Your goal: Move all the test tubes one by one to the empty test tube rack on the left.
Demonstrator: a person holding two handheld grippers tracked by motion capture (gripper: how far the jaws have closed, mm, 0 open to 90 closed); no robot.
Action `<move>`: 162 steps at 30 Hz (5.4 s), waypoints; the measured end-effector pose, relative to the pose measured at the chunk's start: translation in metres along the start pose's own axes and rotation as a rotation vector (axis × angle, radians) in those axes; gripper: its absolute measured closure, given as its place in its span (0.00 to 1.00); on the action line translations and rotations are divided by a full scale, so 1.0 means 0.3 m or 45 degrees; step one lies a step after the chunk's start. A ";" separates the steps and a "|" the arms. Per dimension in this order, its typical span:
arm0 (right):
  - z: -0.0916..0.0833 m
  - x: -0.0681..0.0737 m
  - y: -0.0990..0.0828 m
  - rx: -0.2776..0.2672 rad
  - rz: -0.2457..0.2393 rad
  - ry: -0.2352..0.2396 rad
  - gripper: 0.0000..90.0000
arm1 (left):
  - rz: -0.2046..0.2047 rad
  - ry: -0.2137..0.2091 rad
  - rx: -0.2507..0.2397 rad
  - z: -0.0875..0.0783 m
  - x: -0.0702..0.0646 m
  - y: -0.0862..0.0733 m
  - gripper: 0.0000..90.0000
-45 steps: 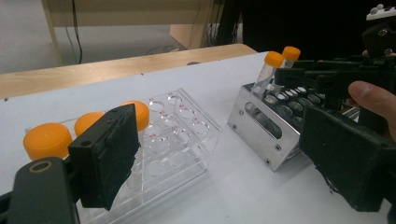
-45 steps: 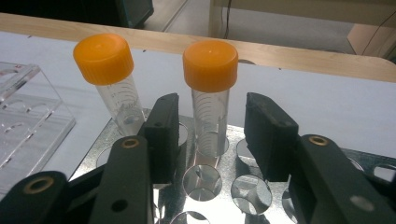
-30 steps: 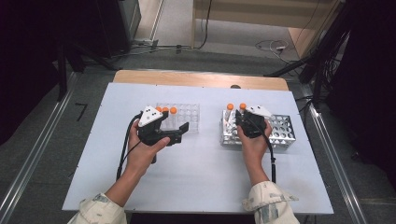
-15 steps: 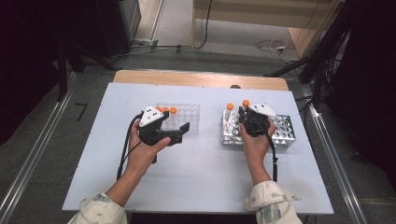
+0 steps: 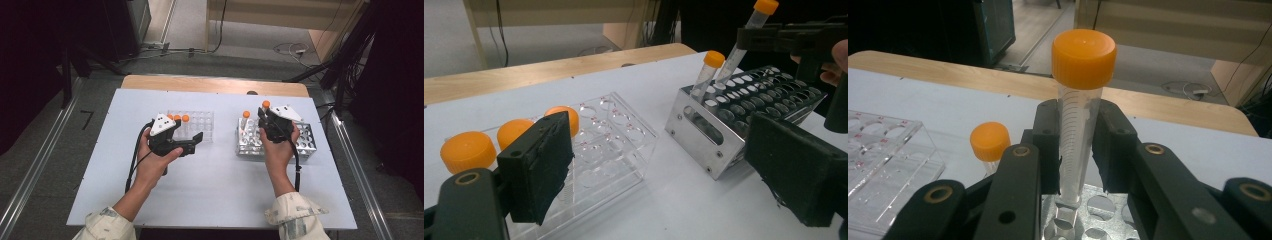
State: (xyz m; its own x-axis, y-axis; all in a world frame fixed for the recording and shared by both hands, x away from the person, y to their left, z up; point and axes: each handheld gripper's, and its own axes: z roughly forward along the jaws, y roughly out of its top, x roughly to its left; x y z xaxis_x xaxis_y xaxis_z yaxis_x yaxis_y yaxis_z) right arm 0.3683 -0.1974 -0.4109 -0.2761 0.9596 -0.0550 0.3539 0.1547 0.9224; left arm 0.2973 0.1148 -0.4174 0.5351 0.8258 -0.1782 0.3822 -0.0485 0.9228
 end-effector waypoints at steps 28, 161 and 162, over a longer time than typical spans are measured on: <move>-0.230 0.151 -0.062 0.004 -0.086 0.322 0.79 | 0.003 -0.110 -0.021 -0.014 -0.066 0.012 0.15; -0.205 0.242 -0.206 0.115 -0.096 0.585 0.20 | 0.046 0.084 -0.111 0.119 0.055 0.154 0.79; -0.205 0.242 -0.206 0.115 -0.096 0.585 0.20 | 0.044 0.088 -0.113 0.121 0.056 0.153 0.79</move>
State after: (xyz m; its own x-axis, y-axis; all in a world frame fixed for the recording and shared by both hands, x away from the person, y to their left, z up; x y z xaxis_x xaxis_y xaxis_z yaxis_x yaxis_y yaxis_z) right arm 0.2716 -0.1518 -0.4483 -0.6634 0.7447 0.0727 0.3880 0.2593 0.8844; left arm 0.3512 0.1062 -0.3904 0.4922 0.8615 -0.1244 0.2942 -0.0302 0.9553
